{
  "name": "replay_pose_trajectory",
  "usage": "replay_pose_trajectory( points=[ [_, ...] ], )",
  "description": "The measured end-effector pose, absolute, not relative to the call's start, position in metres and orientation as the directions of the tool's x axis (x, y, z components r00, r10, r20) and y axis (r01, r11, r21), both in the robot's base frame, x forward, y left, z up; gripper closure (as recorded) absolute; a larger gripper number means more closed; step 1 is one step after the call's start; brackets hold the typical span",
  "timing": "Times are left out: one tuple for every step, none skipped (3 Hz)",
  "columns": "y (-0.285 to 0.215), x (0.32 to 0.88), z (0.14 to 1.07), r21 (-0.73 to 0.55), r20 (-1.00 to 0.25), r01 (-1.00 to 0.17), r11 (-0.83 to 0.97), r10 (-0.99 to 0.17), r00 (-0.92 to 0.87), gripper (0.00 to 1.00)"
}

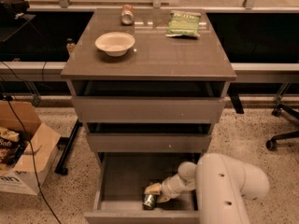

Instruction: Pick green can from bottom drawer and place on counter

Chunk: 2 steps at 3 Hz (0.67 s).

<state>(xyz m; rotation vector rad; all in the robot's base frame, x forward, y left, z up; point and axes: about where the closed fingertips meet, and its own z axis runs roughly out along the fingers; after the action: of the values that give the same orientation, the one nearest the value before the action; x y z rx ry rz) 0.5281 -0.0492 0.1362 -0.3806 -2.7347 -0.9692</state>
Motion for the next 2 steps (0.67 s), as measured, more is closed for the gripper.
replay_pose_trajectory(
  points=[
    [-0.064,0.549,0.232,0.628,0.07,0.171,0.759,0.164,-0.984,1.0],
    [-0.066,0.539,0.321,0.669,-0.064,0.023,0.743,0.088,-0.994,1.0]
  ],
)
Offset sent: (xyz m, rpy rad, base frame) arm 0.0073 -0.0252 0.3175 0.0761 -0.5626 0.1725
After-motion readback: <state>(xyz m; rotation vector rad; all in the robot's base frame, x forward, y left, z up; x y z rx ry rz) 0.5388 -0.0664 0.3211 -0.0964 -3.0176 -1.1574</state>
